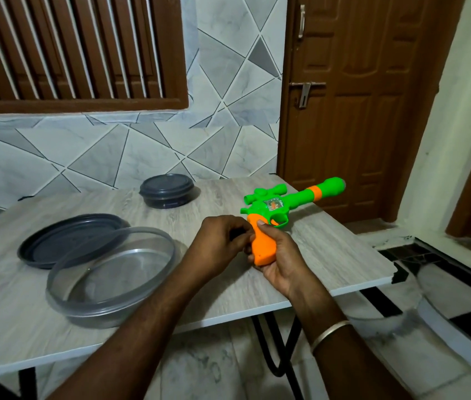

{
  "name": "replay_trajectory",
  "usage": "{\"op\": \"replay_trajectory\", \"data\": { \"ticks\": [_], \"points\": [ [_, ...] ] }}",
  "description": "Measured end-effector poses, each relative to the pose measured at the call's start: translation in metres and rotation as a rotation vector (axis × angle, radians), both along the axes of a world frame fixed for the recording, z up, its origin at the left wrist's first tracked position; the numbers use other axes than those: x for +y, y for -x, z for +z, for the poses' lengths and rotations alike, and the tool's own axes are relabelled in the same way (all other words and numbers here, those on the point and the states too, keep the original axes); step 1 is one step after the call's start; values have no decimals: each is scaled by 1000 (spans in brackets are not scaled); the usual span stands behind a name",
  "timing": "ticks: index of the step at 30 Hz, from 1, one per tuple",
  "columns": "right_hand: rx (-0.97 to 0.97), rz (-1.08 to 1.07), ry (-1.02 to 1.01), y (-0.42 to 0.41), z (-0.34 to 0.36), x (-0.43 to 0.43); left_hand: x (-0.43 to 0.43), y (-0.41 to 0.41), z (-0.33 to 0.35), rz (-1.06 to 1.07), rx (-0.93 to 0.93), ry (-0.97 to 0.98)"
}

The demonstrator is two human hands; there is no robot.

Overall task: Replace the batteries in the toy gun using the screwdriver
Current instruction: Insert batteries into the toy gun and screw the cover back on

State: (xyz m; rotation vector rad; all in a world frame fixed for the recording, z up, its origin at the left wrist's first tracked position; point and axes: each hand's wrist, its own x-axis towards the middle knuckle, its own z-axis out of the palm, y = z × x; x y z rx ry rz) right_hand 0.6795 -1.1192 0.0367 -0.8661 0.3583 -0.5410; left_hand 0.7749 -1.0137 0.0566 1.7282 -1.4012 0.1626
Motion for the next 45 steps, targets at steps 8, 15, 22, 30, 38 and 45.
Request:
{"op": "replay_trajectory", "data": {
  "ticks": [8, 15, 22, 30, 38, 45],
  "points": [
    [-14, -23, -48, 4, -2, -6, -2, 2, -9, -30, -219, 7],
    [-60, -23, -98, 3, -3, -7, -1, 10, -11, 1, -327, -71],
    [-59, -55, -132, 0, -4, -6, 1, 20, -14, 68, -329, -119],
    [-29, -75, -95, -3, -5, -6, 5, 26, -22, 95, -216, -34],
    [-35, -79, -56, -1, -6, -4, 5, 31, -22, 123, 136, 95],
    [-23, -23, -15, 6, 0, 2, 4, 24, -14, 113, 458, 140]
  ]
}}
